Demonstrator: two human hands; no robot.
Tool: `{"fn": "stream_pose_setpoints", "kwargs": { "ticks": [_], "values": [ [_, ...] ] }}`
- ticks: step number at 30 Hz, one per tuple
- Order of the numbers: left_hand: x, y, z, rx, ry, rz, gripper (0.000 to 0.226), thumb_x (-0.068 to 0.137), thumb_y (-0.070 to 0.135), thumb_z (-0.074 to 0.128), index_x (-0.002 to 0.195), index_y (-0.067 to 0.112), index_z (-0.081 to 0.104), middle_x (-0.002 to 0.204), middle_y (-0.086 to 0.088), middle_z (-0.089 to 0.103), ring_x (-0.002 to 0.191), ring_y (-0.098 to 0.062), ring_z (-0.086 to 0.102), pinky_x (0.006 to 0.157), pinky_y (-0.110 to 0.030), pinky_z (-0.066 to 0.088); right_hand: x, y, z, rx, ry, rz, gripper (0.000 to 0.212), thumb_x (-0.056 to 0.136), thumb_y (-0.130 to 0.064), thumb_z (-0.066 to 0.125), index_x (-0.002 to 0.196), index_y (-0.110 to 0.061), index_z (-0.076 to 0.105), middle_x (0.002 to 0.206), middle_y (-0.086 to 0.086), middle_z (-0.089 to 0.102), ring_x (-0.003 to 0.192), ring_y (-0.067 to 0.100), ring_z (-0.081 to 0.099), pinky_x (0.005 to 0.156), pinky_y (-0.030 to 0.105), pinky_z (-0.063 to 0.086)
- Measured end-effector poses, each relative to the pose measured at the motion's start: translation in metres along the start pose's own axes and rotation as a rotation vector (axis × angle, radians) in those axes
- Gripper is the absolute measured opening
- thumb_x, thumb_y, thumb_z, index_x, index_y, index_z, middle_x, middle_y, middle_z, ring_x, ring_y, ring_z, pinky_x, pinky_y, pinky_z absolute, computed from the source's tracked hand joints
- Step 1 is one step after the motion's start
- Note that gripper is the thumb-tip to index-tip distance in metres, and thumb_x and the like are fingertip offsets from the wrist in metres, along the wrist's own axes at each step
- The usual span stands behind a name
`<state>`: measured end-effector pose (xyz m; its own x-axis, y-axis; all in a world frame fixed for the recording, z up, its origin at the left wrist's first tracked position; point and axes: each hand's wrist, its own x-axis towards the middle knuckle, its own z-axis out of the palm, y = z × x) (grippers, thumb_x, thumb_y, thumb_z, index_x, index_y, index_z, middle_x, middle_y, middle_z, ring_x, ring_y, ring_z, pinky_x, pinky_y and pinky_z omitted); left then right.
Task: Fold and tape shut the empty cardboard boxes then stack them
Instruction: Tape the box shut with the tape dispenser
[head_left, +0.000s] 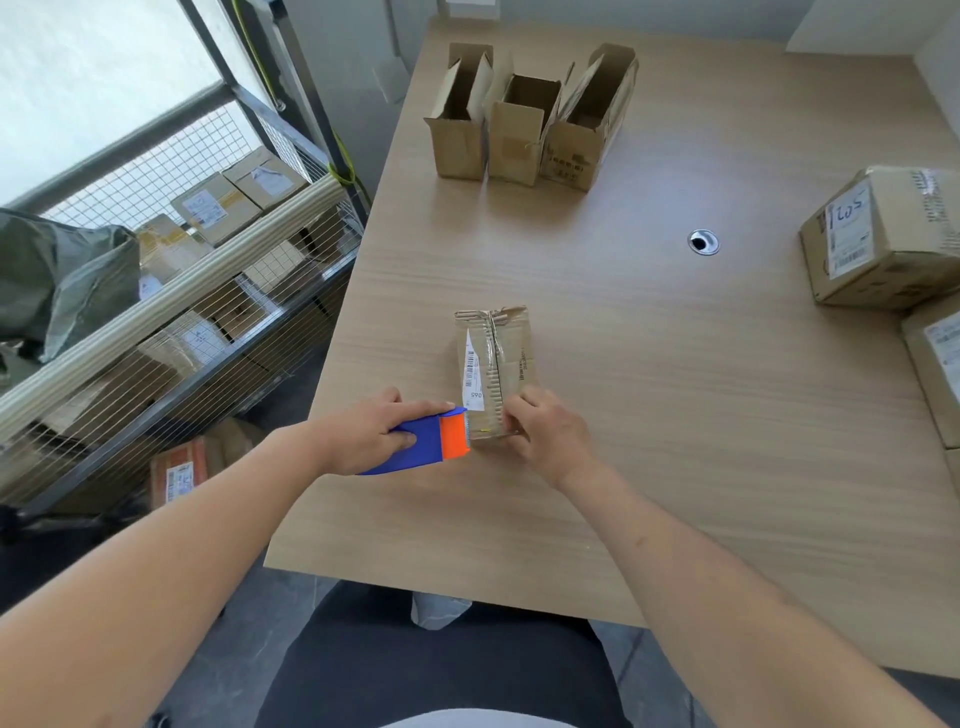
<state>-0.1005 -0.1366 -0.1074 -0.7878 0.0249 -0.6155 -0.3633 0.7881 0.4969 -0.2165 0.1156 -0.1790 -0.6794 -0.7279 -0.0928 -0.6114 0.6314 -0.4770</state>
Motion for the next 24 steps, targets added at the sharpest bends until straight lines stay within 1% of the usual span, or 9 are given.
{"fn": "stream_pose_setpoints", "kwargs": {
  "ticks": [3,5,7,9,11,14,18,21,24],
  "values": [
    [-0.003,-0.002,0.007,-0.01,0.034,0.001,0.062,0.107,0.027,0.044,0.14,0.075,0.023,0.109,0.004,0.045,0.094,-0.015,0.053,0.085,-0.031,0.041,0.0,-0.004,-0.002,-0.034,-0.016,-0.024,0.027,0.08,-0.03,0.077,0.094,-0.024,0.055,0.1,-0.005,0.05,0.099,0.024,0.052,0.078,0.037,0.045],
    [-0.004,-0.004,0.013,-0.045,0.036,-0.001,0.061,0.107,0.029,0.045,0.141,0.075,0.024,0.108,0.005,0.045,0.095,-0.016,0.053,0.091,-0.035,0.043,0.0,-0.009,0.004,-0.089,0.002,-0.028,0.037,0.08,-0.045,0.076,0.109,-0.032,0.058,0.122,-0.005,0.049,0.113,0.023,0.046,0.095,0.035,0.033],
    [-0.005,-0.007,0.017,-0.102,0.029,-0.001,0.061,0.107,0.029,0.046,0.142,0.074,0.025,0.109,0.006,0.045,0.098,-0.017,0.052,0.095,-0.037,0.044,-0.001,-0.012,0.017,-0.14,0.039,-0.029,0.053,0.087,-0.054,0.062,0.137,-0.037,0.052,0.156,0.005,0.031,0.141,0.028,0.028,0.111,0.041,0.02],
    [-0.007,-0.011,0.02,-0.155,0.031,0.007,0.061,0.107,0.027,0.047,0.142,0.073,0.027,0.111,0.006,0.045,0.099,-0.017,0.052,0.091,-0.033,0.044,-0.003,-0.009,0.031,-0.184,0.035,-0.057,0.068,0.096,-0.06,0.038,0.158,-0.035,0.03,0.17,0.009,0.008,0.157,0.027,0.004,0.122,0.045,0.009],
    [-0.012,-0.017,0.022,-0.188,0.024,0.024,0.062,0.107,0.027,0.048,0.142,0.074,0.028,0.112,0.006,0.046,0.1,-0.017,0.053,0.088,-0.032,0.046,-0.005,-0.001,0.04,-0.227,0.014,-0.091,0.068,0.102,-0.06,0.029,0.163,-0.033,0.015,0.172,0.008,-0.001,0.158,0.026,-0.005,0.125,0.047,0.005],
    [-0.022,-0.03,0.024,-0.236,0.007,0.059,0.064,0.108,0.025,0.048,0.142,0.074,0.027,0.115,0.005,0.047,0.103,-0.02,0.054,0.097,-0.036,0.047,-0.003,0.003,0.041,-0.237,-0.048,-0.082,0.067,0.104,-0.06,0.023,0.163,-0.035,0.002,0.171,0.004,-0.012,0.157,0.024,-0.014,0.127,0.047,0.0],
    [-0.032,-0.041,0.017,-0.253,-0.015,0.038,0.064,0.108,0.024,0.047,0.14,0.076,0.028,0.117,0.006,0.047,0.105,-0.02,0.055,0.1,-0.038,0.047,-0.003,0.001,0.037,-0.244,-0.101,-0.052,0.068,0.104,-0.061,0.018,0.162,-0.037,-0.007,0.169,0.002,-0.022,0.155,0.022,-0.024,0.127,0.05,0.0],
    [-0.031,-0.039,0.013,-0.206,-0.014,0.004,0.06,0.109,0.028,0.044,0.142,0.075,0.024,0.114,0.007,0.046,0.099,-0.018,0.055,0.094,-0.035,0.047,-0.004,-0.006,0.03,-0.237,-0.129,-0.025,0.07,0.099,-0.07,0.007,0.16,-0.041,-0.014,0.167,-0.001,-0.028,0.152,0.019,-0.03,0.126,0.046,-0.008],
    [-0.019,-0.032,0.016,-0.136,0.008,-0.057,0.056,0.109,0.033,0.041,0.149,0.068,0.021,0.114,0.005,0.047,0.098,-0.018,0.054,0.096,-0.037,0.046,-0.003,-0.013,0.025,-0.187,-0.149,0.004,0.07,0.096,-0.073,0.0,0.158,-0.045,-0.016,0.165,-0.005,-0.031,0.151,0.015,-0.033,0.125,0.044,-0.012]
  ]
}}
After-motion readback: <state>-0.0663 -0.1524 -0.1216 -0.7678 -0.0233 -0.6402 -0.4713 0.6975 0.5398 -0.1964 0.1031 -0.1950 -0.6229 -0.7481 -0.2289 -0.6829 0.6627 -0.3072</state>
